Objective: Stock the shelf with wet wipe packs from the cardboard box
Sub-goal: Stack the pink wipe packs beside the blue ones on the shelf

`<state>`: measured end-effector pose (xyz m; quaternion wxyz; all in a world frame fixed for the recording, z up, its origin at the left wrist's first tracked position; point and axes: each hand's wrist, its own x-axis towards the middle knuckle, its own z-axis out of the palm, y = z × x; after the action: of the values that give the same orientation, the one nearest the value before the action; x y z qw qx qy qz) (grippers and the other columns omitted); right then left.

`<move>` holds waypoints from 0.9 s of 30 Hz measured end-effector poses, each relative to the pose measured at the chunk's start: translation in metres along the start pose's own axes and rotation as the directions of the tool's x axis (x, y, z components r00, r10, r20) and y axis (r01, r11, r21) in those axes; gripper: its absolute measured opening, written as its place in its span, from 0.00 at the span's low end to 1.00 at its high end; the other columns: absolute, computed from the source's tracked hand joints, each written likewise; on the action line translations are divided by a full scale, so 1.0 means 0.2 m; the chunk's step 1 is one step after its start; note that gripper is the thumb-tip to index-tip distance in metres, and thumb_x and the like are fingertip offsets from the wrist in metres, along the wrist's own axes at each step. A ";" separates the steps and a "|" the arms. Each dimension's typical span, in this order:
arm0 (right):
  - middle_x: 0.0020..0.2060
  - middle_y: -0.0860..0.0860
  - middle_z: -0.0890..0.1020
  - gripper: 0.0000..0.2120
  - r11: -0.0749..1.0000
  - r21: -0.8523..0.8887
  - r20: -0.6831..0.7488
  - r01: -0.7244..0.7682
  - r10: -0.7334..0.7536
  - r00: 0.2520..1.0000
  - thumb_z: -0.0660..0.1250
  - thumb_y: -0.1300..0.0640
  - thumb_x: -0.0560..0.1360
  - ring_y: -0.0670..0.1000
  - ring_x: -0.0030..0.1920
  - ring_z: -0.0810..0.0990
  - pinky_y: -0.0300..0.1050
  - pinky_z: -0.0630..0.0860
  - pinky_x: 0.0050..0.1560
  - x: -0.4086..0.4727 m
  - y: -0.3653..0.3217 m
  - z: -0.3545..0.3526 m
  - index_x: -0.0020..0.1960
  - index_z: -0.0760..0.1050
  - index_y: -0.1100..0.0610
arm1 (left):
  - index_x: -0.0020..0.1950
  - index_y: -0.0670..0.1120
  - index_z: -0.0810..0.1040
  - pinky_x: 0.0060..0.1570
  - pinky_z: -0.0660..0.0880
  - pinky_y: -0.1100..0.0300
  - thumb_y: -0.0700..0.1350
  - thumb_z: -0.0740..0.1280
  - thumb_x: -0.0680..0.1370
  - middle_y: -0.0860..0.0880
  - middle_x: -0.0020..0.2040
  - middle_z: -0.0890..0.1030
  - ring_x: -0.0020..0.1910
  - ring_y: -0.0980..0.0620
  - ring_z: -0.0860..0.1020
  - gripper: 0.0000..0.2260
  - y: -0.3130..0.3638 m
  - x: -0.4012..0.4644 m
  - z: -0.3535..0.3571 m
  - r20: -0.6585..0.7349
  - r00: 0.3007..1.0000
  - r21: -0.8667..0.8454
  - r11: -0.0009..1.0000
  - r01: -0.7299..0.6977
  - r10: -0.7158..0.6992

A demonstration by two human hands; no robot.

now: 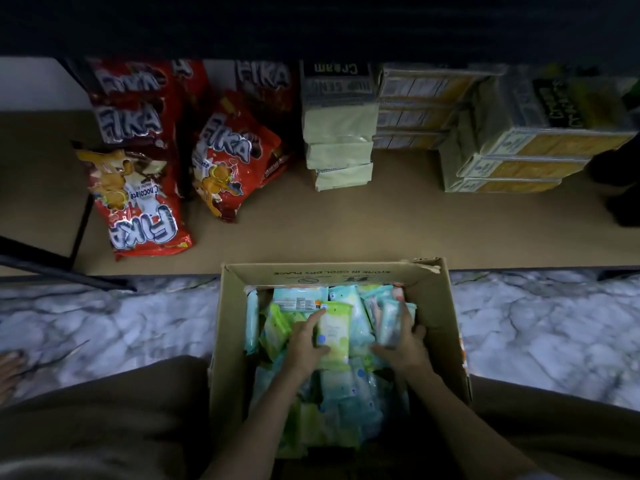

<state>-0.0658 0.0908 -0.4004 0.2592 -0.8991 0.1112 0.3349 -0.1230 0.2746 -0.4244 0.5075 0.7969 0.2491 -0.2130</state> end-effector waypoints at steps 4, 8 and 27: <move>0.62 0.63 0.61 0.51 0.998 -0.062 -0.104 -0.006 0.000 0.995 0.75 0.54 0.67 0.66 0.53 0.75 0.52 0.76 0.51 0.00 -0.02 0.06 0.76 0.42 0.50 | 0.71 0.47 0.65 0.48 0.68 0.72 0.29 0.67 0.72 0.48 0.65 0.69 0.64 0.54 0.66 0.31 0.03 -0.03 -0.05 0.033 0.999 -0.078 0.997 -0.024 0.027; 0.65 0.61 0.61 0.48 0.988 -0.154 -0.124 0.032 -0.051 0.991 0.72 0.52 0.68 0.64 0.54 0.77 0.52 0.76 0.51 -0.05 -0.05 0.05 0.76 0.44 0.48 | 0.67 0.46 0.69 0.44 0.66 0.71 0.28 0.67 0.71 0.45 0.57 0.74 0.61 0.49 0.72 0.27 0.00 -0.07 -0.21 -0.073 0.997 -0.089 0.996 -0.028 0.022; 0.65 0.63 0.62 0.35 0.999 -0.027 -0.231 0.021 -0.027 0.973 0.64 0.60 0.73 0.65 0.60 0.69 0.53 0.68 0.62 -0.05 -0.06 0.03 0.75 0.51 0.55 | 0.61 0.44 0.75 0.62 0.70 0.54 0.39 0.66 0.75 0.44 0.61 0.72 0.62 0.45 0.70 0.15 -0.06 -0.16 -0.10 -0.088 0.948 0.511 0.831 -0.221 0.306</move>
<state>-0.0722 0.1046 -0.3922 0.2375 -0.9364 0.1255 0.2259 -0.1539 0.2923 -0.4056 0.2885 0.9416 0.1149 -0.1302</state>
